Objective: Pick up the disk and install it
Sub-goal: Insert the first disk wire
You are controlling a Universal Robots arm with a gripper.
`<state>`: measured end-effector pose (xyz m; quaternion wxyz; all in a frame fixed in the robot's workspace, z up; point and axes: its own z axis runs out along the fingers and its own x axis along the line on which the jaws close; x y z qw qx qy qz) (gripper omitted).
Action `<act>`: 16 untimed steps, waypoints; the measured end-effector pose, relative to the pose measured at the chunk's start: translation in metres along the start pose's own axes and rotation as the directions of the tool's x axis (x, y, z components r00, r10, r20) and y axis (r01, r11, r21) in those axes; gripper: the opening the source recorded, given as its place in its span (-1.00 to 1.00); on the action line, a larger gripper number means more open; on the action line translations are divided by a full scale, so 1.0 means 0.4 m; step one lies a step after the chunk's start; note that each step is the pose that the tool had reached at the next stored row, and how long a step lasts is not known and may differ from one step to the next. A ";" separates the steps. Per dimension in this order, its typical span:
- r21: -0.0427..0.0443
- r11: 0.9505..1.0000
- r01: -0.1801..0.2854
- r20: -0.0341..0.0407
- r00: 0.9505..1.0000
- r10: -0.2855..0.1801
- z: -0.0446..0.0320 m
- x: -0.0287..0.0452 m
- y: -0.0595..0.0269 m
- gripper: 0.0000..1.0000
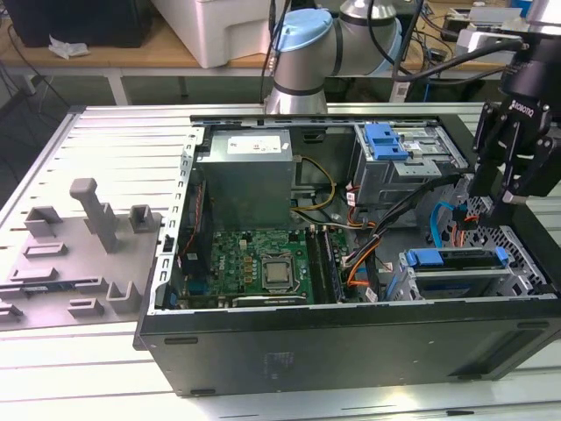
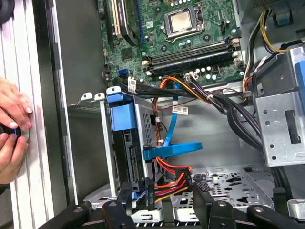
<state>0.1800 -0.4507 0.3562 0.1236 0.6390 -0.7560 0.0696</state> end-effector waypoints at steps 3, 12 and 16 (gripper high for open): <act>0.000 1.000 0.000 -0.001 1.000 0.000 0.005 -0.001 0.000 0.24; 0.000 1.000 0.000 -0.002 1.000 0.000 0.016 -0.003 -0.001 0.24; 0.000 1.000 0.000 -0.002 1.000 0.000 0.020 -0.003 -0.002 0.24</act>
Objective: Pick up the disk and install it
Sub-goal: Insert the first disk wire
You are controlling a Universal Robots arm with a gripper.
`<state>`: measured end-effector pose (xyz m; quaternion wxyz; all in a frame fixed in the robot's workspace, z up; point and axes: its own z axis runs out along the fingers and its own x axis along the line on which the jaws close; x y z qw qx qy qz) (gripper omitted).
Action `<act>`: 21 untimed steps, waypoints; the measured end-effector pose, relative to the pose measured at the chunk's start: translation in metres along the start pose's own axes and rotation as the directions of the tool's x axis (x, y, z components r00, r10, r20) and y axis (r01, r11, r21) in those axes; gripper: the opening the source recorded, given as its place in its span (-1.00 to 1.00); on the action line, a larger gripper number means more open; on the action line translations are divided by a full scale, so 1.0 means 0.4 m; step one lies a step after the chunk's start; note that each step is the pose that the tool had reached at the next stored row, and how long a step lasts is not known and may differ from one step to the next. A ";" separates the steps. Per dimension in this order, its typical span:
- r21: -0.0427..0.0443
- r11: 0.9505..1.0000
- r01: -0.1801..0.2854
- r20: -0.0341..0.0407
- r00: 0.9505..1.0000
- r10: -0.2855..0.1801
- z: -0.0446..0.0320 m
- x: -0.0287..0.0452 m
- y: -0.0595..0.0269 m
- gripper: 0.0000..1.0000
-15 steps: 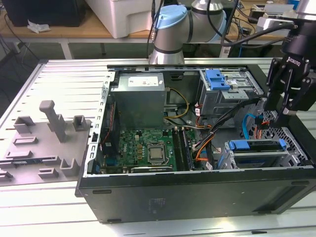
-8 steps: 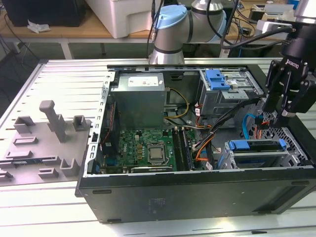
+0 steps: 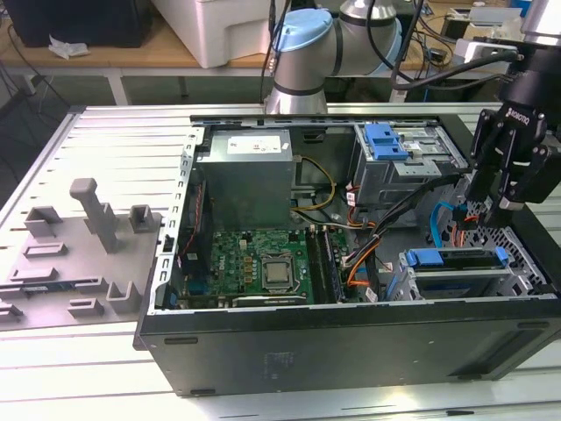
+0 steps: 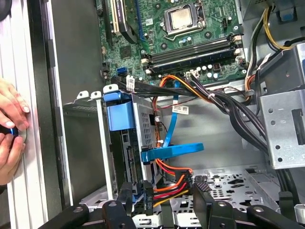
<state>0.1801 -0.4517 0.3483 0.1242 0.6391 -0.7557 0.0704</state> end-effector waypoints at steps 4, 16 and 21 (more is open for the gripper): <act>0.000 1.000 0.000 0.000 1.000 0.000 0.001 0.000 0.000 0.24; 0.000 1.000 0.000 0.000 1.000 0.000 0.001 0.000 0.000 0.24; 0.000 1.000 0.000 0.000 1.000 0.000 0.001 0.000 0.000 0.22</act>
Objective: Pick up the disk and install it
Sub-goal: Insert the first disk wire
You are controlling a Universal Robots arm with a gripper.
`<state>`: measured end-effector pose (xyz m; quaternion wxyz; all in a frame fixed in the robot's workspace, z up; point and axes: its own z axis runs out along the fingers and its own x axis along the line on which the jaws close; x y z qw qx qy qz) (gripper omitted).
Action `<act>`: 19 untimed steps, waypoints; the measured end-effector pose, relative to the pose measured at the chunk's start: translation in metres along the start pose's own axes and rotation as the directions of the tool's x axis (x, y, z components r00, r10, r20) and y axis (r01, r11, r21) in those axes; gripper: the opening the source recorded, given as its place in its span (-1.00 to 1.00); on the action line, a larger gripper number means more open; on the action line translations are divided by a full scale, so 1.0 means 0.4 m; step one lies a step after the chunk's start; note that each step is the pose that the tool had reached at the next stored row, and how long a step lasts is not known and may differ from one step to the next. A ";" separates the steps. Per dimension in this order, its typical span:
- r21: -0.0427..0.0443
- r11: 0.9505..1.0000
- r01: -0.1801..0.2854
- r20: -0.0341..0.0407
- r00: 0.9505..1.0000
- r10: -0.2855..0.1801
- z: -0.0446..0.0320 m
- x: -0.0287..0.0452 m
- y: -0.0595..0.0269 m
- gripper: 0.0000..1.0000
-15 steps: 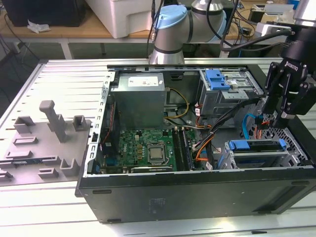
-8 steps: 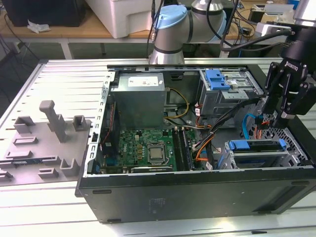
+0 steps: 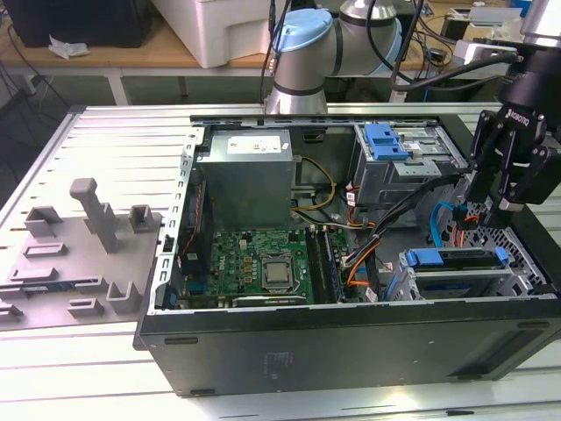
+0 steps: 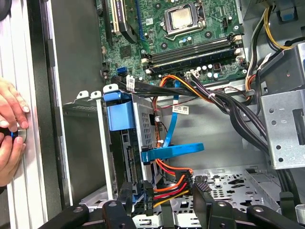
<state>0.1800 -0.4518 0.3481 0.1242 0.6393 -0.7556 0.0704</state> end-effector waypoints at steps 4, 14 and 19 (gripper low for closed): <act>0.000 1.000 0.000 0.000 1.000 0.000 0.000 0.000 0.000 -0.17; 0.000 1.000 0.000 0.000 1.000 0.000 0.000 0.000 0.000 -0.65; 0.000 1.000 0.000 0.000 1.000 0.000 0.000 0.000 0.000 -0.65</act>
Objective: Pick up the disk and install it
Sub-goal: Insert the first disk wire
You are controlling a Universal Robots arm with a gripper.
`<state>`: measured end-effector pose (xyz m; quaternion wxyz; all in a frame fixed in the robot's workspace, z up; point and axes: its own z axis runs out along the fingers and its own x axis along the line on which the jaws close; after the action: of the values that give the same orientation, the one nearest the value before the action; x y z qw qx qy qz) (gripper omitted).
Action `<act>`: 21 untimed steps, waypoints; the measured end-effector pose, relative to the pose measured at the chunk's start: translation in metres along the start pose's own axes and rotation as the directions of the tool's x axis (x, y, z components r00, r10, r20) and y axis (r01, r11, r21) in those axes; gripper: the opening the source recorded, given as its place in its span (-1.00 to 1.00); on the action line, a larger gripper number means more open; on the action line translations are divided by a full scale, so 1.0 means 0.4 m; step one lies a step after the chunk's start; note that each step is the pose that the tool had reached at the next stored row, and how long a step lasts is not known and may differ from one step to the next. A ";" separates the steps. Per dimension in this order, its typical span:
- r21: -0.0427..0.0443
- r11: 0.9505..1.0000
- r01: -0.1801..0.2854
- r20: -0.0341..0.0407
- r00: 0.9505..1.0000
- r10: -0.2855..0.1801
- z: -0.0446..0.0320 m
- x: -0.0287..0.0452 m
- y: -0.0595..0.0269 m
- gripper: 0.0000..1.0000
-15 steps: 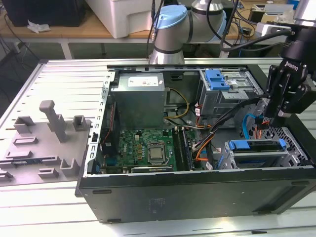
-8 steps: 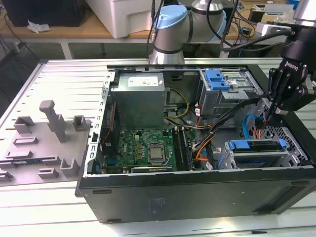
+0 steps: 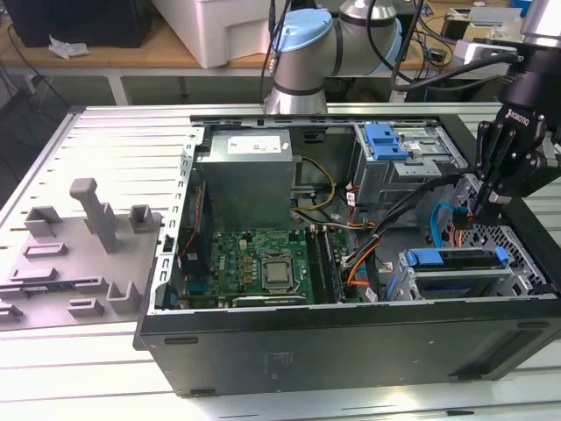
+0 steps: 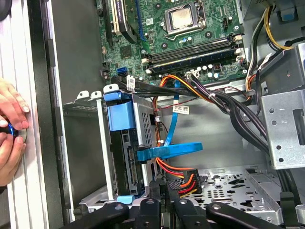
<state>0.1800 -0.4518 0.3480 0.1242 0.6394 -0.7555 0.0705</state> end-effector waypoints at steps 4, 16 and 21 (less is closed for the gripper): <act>0.000 1.000 0.001 0.000 1.000 -0.001 0.000 0.000 0.000 -0.65; 0.023 0.999 0.043 -0.001 0.999 -0.043 -0.008 0.006 0.022 -0.65; 0.036 0.997 0.065 -0.002 0.998 -0.065 -0.007 0.008 0.032 -0.65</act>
<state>0.1673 -0.4518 0.3524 0.1154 0.6657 -0.7329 0.0802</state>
